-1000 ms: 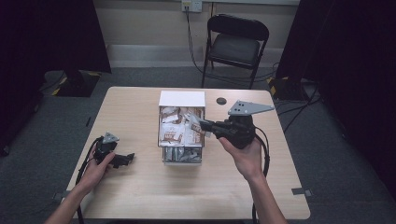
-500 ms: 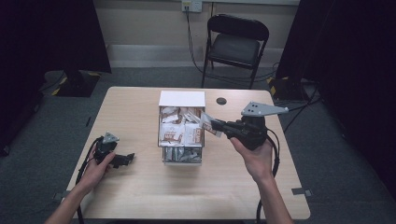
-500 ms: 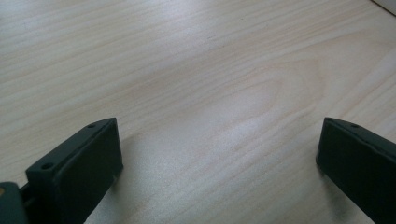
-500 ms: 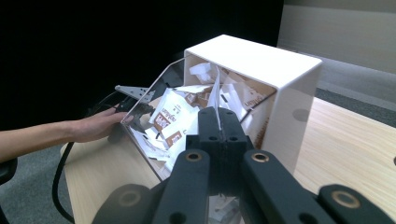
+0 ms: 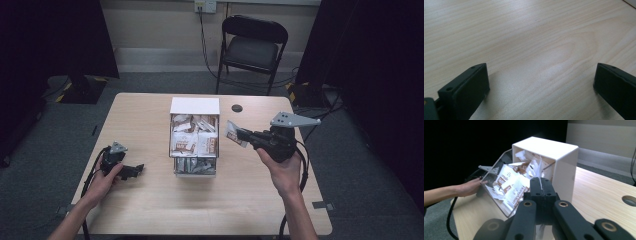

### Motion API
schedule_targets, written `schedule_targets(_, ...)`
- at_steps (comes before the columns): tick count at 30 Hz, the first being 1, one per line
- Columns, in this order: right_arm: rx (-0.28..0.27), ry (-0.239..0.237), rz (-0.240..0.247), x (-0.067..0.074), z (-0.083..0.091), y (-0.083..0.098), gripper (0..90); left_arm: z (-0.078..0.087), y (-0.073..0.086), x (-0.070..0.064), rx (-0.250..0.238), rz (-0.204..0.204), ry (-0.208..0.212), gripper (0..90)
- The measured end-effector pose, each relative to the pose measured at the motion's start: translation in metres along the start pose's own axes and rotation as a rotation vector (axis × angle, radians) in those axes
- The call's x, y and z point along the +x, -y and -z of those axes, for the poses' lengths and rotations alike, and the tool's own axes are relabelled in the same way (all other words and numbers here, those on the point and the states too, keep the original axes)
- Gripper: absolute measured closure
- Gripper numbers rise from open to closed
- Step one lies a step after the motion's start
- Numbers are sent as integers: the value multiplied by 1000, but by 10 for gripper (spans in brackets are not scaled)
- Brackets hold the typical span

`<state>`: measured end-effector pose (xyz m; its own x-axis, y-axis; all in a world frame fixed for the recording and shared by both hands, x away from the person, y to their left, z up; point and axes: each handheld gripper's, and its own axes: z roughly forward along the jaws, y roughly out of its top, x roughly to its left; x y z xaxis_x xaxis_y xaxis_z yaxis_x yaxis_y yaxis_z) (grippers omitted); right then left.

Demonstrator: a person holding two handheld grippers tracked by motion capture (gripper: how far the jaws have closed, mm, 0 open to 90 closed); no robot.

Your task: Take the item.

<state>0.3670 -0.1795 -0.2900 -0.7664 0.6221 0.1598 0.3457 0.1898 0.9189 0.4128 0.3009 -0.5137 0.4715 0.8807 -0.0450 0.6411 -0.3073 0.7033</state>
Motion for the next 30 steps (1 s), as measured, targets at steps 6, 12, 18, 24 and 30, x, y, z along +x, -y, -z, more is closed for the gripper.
schedule_targets(6, 21, 25, -17, -7, -3, 8, 900, 0, 0, 0, 0, 0, 0, 0)
schedule_targets(12, 41, 38, -38, -15, -9, 18, 900, 0, 0, 0, 1, 0, 0, 0)
schedule_targets(18, 69, 68, -43, -19, -18, 32, 900, 0, 0, 0, 2, -5, -1, 0)
schedule_targets(24, 105, 74, -79, -29, -26, 47, 900, 0, 0, 0, 2, -5, -1, 0)
schedule_targets(30, 121, 74, -98, -35, -31, 57, 900, 0, 0, 0, 2, -5, -1, 0)
